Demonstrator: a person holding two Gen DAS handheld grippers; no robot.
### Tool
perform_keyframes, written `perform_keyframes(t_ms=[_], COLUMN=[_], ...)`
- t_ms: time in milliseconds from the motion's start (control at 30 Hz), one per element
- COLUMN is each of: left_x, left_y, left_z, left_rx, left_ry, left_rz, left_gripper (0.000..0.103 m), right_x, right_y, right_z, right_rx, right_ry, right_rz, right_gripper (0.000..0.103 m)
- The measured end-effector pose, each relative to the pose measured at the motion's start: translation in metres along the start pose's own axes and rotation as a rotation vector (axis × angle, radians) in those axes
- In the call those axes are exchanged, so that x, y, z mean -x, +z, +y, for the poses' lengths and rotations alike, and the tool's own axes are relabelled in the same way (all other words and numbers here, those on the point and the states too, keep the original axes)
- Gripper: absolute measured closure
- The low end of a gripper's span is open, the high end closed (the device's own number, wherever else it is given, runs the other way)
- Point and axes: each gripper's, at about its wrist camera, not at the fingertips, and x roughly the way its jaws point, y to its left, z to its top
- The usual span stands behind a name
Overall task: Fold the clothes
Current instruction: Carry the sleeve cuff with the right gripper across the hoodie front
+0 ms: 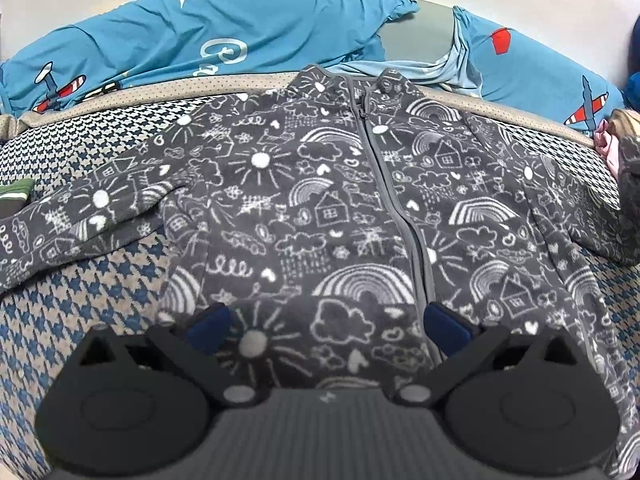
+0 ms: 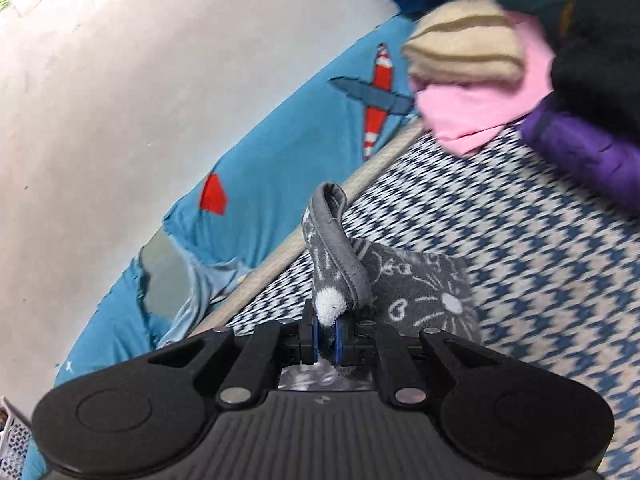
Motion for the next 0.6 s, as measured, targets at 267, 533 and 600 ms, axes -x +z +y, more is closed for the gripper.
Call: perform_keyframes(t_ms=[267,533,600], left_x=[0.004,0.005,0.005], left_y=[0.002,0.002,0.002], left_z=[0.009,0.018,0.021], left_rx=[0.021,0.037,0.046], left_ry=[0.000,-0.001,-0.006], left_rz=[-0.008,0.000,0.002], left_gripper=[0.000,0.000,0.000], right_x=[-0.018,-0.035,-0.038], right_y=[-0.017,-0.035,-0.040], right_z=[0.035,0.067,0.076], right_rx=[0.044,0.104,0.127], right_ry=[0.098,0.185,0.212], right_rz=[0.038,0.082,0.094], right_gripper=[0.094,0.094,0.094])
